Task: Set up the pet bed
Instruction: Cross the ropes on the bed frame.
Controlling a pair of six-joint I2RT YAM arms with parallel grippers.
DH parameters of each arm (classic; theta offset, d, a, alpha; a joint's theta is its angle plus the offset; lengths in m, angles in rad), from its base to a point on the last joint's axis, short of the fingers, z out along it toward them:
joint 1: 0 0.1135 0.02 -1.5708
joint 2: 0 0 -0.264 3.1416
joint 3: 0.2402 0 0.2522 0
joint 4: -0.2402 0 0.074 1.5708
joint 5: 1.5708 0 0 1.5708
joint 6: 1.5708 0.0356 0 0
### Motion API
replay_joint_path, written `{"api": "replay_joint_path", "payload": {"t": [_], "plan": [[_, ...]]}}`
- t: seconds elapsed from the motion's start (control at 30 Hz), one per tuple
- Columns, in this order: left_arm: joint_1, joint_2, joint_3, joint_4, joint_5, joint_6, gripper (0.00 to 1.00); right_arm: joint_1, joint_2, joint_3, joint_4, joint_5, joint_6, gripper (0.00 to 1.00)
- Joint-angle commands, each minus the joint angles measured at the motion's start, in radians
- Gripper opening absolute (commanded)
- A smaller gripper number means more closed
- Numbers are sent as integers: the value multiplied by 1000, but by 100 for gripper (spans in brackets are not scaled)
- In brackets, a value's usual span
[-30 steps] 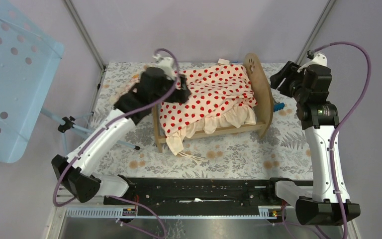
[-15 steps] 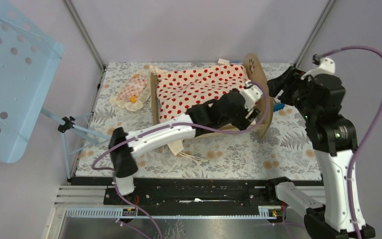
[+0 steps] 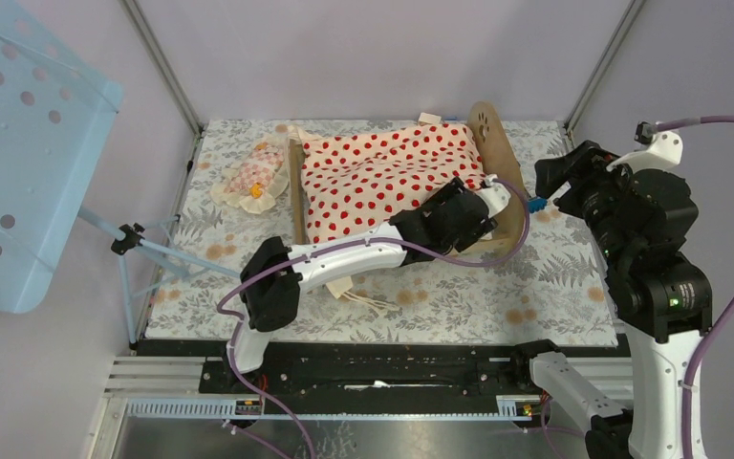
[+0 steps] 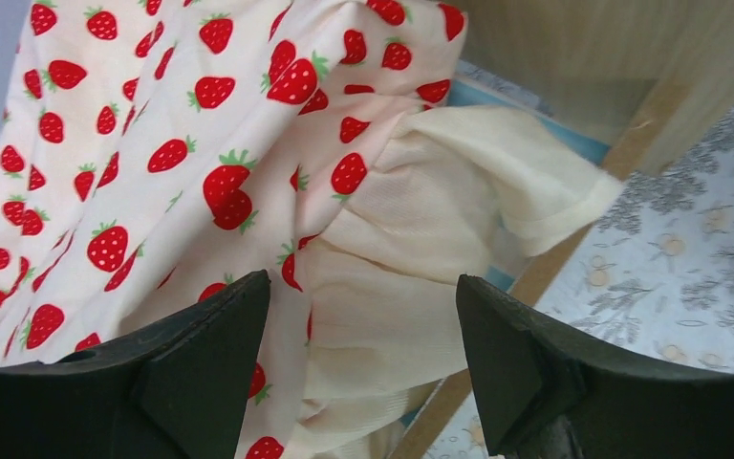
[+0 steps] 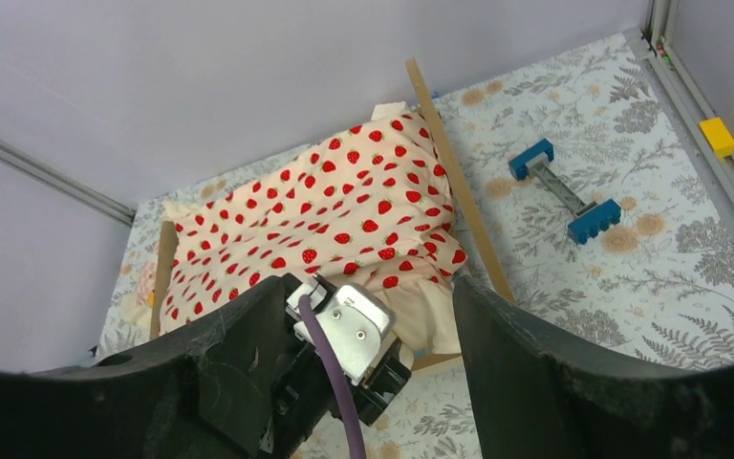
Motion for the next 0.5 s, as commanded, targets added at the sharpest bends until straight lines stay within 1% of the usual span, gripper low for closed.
{"api": "replay_joint_path", "payload": {"t": [0.0, 0.1, 0.2, 0.27, 0.37, 0.4, 0.47], "plan": [[2, -49, -40, 101, -121, 85, 78, 3, 8, -24, 20, -2, -10, 72], [7, -34, -62, 104, -127, 100, 78, 3, 6, -42, 27, -11, -10, 72], [11, -18, -86, 107, -127, 112, 81, 4, 5, -58, 32, -11, -12, 72], [14, -6, -93, 107, -158, 124, 79, 3, 5, -77, 43, -3, -10, 72], [33, -11, -104, 107, -179, 120, 64, 3, 11, -104, 59, -16, -3, 72], [42, -17, -110, 107, -180, 115, 55, 3, 14, -114, 64, -24, 0, 72], [62, -33, -131, 114, -186, 108, 26, 3, 18, -132, 74, -35, 4, 71]]}}
